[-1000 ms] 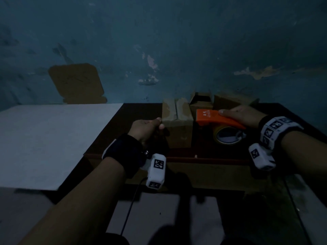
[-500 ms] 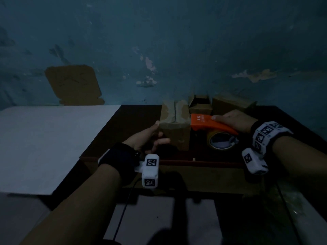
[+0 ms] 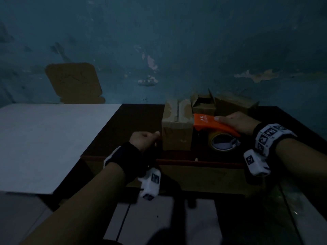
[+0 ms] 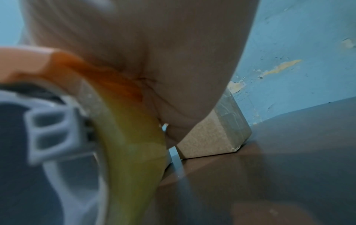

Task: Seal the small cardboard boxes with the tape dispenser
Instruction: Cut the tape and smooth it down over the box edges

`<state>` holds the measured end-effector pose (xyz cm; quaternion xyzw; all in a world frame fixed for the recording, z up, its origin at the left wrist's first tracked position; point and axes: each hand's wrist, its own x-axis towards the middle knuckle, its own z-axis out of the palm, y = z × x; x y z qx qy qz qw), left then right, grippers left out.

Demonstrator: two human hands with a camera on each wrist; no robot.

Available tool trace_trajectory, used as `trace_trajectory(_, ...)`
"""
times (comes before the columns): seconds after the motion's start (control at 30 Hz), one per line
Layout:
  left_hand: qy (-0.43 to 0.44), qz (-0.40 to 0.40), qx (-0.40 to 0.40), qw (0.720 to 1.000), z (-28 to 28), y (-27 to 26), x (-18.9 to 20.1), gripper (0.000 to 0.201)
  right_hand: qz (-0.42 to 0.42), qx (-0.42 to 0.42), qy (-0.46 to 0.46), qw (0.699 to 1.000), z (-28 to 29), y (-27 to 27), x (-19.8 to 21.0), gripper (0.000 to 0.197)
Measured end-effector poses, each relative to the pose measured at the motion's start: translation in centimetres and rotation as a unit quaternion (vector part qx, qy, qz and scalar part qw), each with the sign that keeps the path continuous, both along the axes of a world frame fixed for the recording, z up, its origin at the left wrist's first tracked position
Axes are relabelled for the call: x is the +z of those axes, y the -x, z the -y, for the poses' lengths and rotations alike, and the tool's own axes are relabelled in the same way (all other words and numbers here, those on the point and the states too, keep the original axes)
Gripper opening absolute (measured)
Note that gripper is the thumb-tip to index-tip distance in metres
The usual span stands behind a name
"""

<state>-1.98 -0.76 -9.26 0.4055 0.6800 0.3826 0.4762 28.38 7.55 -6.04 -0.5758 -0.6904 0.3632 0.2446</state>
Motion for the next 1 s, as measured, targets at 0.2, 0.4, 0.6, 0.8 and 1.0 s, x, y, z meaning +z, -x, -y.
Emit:
trace_trajectory(0.2,-0.224,0.068,0.014,0.972,-1.0,-1.7,2.3,0.029,0.0,0.0,-0.009,1.0,-0.2,0.1,-0.1,0.055)
trace_trajectory(0.4,-0.194,0.045,-0.025,0.98,-0.2,-1.3,3.0,0.028,0.012,0.017,-0.033,0.999,0.3,2.0,0.4,0.05)
trace_trajectory(0.6,-0.214,-0.052,0.005,0.975,-0.4,1.3,3.1,0.013,0.045,0.045,-0.013,0.998,1.3,5.1,1.6,0.053)
trace_trajectory(0.8,-0.176,0.009,0.005,0.984,-0.4,1.7,3.2,0.011,0.047,0.049,-0.011,0.998,1.6,4.5,1.5,0.071)
trace_trajectory(1.0,-0.156,-0.016,-0.015,0.988,-1.3,1.4,3.2,0.006,0.017,0.046,-0.011,0.999,1.6,2.1,0.4,0.099)
